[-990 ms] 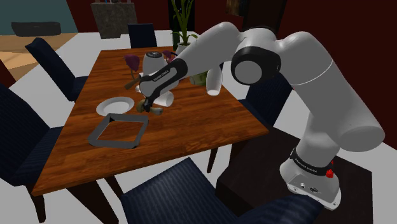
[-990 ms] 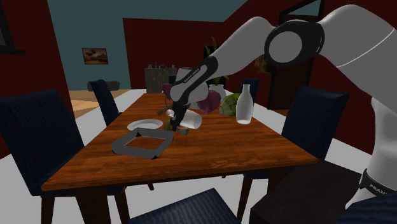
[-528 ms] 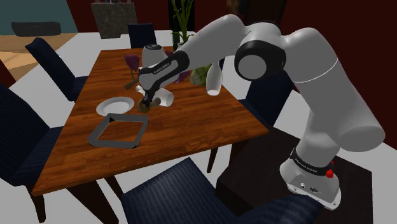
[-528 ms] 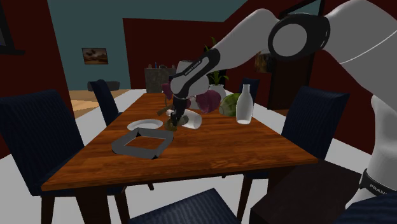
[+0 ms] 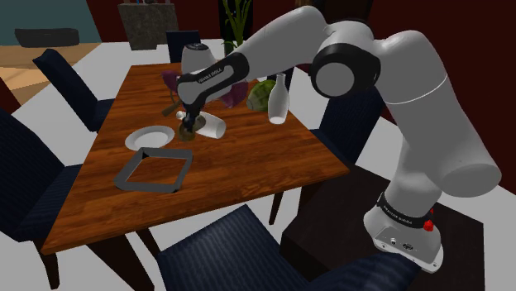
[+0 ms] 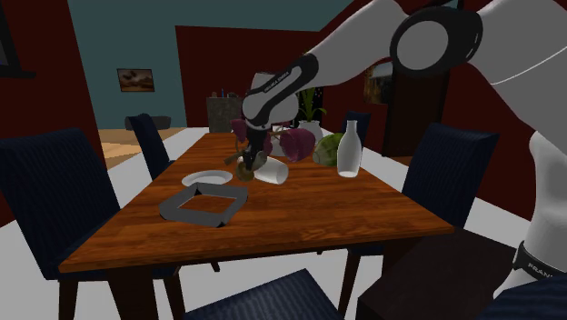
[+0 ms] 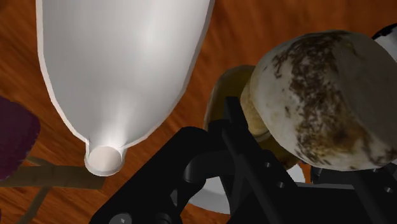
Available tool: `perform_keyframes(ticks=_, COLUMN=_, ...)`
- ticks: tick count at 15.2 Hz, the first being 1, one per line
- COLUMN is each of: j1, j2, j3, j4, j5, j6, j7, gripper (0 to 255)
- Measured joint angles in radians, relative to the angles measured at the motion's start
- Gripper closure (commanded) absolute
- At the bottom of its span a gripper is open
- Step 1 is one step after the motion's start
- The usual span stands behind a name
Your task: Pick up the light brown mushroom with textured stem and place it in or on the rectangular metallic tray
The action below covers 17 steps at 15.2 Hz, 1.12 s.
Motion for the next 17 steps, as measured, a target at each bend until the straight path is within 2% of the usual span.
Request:
perform_keyframes(ticks=8, j1=0.003, j2=-0.044, j3=-0.014, j4=0.030, j5=-0.016, j6=-0.073, j7=0.007, gripper=255)
perform_keyframes(ticks=11, j1=0.043, j2=-0.049, j3=-0.019, j4=0.033, j5=-0.031, j6=-0.083, j7=0.052, gripper=255)
perform_keyframes(ticks=17, j1=0.131, j2=0.006, j3=-0.019, j4=0.119, j5=-0.058, j6=-0.120, j7=0.174, gripper=255)
